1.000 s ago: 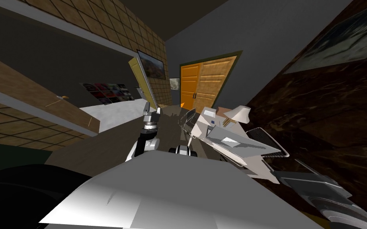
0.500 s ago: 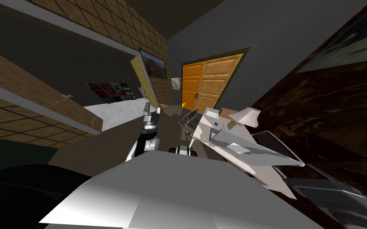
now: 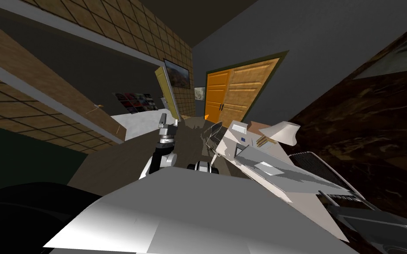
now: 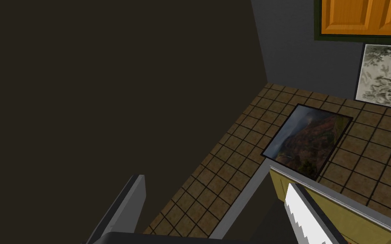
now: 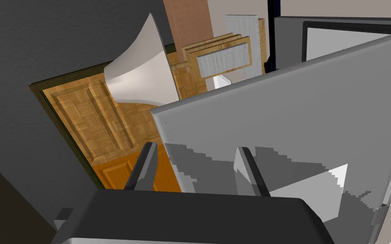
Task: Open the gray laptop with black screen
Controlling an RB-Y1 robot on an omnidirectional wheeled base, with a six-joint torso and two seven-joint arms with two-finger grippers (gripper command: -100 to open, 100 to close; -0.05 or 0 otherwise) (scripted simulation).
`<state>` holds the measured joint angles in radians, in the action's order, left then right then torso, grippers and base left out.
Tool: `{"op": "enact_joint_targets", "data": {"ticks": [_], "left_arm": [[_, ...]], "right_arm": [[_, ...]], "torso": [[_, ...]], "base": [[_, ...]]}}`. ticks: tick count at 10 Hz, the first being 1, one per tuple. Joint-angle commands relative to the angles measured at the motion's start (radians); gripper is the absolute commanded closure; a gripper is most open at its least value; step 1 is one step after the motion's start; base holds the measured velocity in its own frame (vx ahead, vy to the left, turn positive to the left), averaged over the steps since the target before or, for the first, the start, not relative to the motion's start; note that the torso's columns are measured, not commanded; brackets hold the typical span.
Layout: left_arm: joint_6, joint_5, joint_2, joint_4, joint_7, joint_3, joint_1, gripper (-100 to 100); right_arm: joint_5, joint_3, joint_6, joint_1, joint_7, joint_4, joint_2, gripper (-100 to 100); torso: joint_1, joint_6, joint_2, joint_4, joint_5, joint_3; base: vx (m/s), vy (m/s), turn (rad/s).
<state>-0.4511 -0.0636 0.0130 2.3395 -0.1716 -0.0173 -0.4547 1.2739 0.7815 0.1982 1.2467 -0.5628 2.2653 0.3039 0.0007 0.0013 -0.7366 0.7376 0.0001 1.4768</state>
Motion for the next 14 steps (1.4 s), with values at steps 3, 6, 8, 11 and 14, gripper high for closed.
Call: {"op": "enact_joint_targets", "data": {"ticks": [3,6,8,11,14], "left_arm": [[0.0,0.0,0.0,0.0,0.0,0.0,0.0,0],[0.0,0.0,0.0,0.0,0.0,0.0,0.0,0],[0.0,0.0,0.0,0.0,0.0,0.0,0.0,0],[0.0,0.0,0.0,0.0,0.0,0.0,0.0,0],[0.0,0.0,0.0,0.0,0.0,0.0,0.0,0]], "right_arm": [[-0.005,-0.008,0.042,-0.03,-0.028,0.011,0.015,100],[-0.018,-0.027,0.017,-0.096,-0.035,-0.002,-0.004,-100],[-0.027,-0.038,0.002,-0.134,-0.038,-0.012,-0.016,-100],[-0.037,-0.053,-0.018,-0.184,-0.043,-0.023,-0.031,-100],[-0.049,-0.069,-0.041,-0.243,-0.049,-0.037,-0.049,-100]], "torso": [[-0.001,-0.002,0.0,0.0,0.0,0.0],[0.005,-0.001,0.0,0.0,0.001,0.0],[0.002,-0.001,0.0,0.0,0.001,0.0],[-0.003,-0.001,-0.002,0.001,-0.001,-0.001],[0.001,-0.001,-0.001,0.0,0.0,0.0]], "base": [[0.019,0.016,-0.2],[0.043,0.112,0.024],[0.053,0.176,0.024],[0.043,0.142,0.02],[0.046,0.131,0.023]]}}
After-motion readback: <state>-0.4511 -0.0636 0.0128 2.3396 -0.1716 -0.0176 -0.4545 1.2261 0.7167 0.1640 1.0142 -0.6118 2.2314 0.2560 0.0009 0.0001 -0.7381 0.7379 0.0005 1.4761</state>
